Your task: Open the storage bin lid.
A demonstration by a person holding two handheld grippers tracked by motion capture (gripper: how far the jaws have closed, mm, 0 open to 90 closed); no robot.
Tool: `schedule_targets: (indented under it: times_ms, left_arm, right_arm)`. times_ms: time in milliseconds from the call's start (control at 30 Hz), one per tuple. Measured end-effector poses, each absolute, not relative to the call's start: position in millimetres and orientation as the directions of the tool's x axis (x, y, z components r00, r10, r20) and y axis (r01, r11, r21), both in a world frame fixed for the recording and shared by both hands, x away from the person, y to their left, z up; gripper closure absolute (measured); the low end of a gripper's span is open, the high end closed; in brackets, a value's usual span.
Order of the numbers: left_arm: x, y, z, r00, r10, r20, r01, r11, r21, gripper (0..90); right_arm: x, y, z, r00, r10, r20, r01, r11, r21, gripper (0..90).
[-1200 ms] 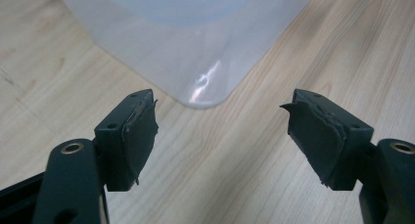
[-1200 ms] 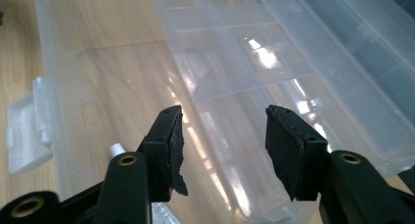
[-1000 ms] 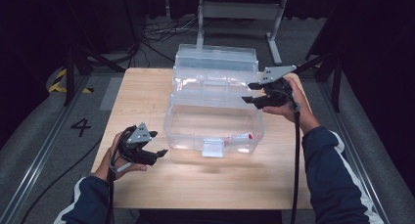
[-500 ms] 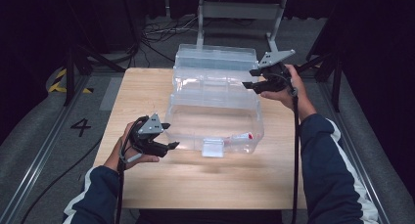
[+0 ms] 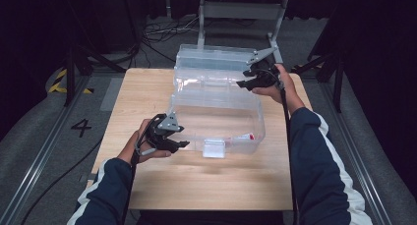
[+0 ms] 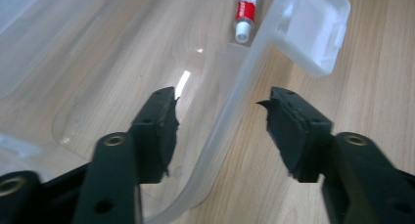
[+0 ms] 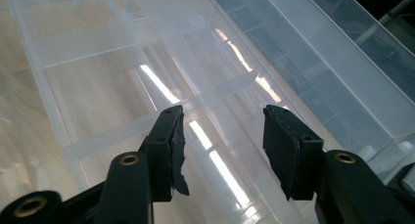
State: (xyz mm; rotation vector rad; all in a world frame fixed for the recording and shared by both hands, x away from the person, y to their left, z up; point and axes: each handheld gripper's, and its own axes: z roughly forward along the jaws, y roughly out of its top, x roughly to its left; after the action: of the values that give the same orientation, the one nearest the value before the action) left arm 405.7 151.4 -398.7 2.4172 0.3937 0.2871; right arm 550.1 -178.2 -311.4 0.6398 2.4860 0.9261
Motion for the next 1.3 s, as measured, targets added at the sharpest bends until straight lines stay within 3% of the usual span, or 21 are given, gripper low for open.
schedule_targets:
  times_ms: [167, 367, 467, 667, 833, 1300]
  left_arm:
    - [406, 137, -402, 0.948, 0.272, 0.166, 0.144, -0.831, 0.537, 59.0]
    - [410, 129, -406, 0.951, 0.256, 0.173, 0.137, -0.852, 0.505, 64.4]
    - [413, 129, -406, 0.950, 0.264, 0.167, 0.149, -0.853, 0.501, 72.7]
    - [416, 126, -408, 0.953, 0.268, 0.140, 0.164, -0.847, 0.506, 73.0]
    - [416, 125, -408, 0.950, 0.284, 0.129, 0.185, -0.846, 0.500, 72.6]
    - [415, 125, -409, 0.935, 0.337, 0.108, 0.237, -0.822, 0.517, 69.9]
  right_arm:
    - [553, -172, -311, -0.806, 0.534, -0.254, 0.262, 0.708, 0.656, 64.0]
    - [554, -169, -311, -0.812, 0.521, -0.264, 0.257, 0.724, 0.640, 65.9]
    - [553, -166, -311, -0.813, 0.513, -0.277, 0.251, 0.737, 0.628, 67.4]
    - [551, -161, -308, -0.820, 0.481, -0.311, 0.226, 0.771, 0.596, 71.6]
    - [553, -160, -300, -0.852, 0.453, -0.264, 0.242, 0.786, 0.568, 77.5]
    - [548, -148, -296, -0.867, 0.383, -0.318, 0.187, 0.843, 0.505, 82.7]
